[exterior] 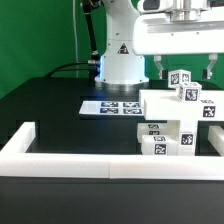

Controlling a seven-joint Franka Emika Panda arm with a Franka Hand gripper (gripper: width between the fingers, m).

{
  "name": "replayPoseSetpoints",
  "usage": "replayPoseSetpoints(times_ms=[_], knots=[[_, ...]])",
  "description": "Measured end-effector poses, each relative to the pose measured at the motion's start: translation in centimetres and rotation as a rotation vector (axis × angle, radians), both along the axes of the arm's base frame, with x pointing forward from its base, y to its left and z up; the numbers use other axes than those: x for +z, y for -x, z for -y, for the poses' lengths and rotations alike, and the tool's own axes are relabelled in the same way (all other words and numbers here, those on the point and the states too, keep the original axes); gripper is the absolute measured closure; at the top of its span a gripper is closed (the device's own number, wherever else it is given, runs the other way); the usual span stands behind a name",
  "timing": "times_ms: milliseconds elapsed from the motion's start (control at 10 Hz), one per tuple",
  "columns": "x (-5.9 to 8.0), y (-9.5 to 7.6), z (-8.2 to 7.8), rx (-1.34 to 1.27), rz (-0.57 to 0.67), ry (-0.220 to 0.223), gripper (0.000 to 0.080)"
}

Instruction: Assemble chair

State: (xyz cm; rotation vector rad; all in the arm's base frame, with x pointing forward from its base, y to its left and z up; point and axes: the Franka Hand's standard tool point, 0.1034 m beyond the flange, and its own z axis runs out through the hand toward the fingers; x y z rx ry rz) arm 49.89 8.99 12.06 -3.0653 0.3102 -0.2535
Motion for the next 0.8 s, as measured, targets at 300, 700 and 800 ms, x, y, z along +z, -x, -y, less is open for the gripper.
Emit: replayPoseSetpoints(times_ms=[300, 700, 800], knots=[[-0.02, 0.01, 0.07, 0.185, 0.005, 0.034, 0.0151], [-0.02, -0.09, 0.53, 0.513, 0.012, 0.106, 0.0151], [-0.02, -0.10, 0.63, 0.561, 0.012, 0.116, 0.0151]])
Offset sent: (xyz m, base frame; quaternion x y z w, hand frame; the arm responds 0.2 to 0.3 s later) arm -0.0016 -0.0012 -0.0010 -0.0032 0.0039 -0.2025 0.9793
